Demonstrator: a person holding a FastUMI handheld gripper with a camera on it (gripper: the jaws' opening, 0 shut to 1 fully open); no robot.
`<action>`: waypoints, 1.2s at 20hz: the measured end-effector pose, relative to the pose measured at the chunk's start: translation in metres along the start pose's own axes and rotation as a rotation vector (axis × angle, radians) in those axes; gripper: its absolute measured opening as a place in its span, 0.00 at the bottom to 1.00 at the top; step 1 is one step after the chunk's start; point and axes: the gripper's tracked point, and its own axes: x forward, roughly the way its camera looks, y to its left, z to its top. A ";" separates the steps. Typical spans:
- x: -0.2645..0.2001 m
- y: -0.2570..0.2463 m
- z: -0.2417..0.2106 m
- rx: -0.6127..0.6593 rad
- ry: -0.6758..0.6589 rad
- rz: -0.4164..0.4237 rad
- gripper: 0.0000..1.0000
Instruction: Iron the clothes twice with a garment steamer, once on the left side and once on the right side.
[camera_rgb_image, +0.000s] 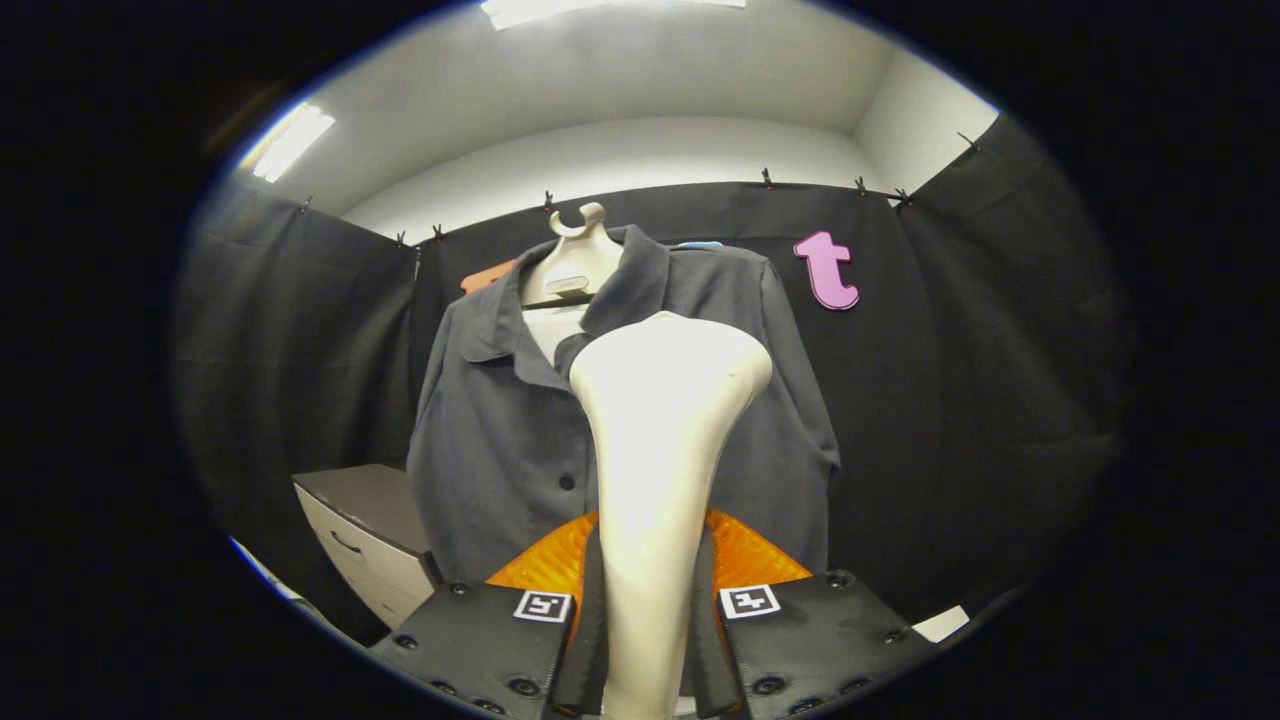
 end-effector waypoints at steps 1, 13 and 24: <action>0.004 -0.004 -0.001 0.006 -0.004 -0.009 0.40; 0.057 -0.005 -0.031 0.023 0.059 -0.031 0.40; 0.033 0.000 -0.093 0.048 0.126 -0.033 0.40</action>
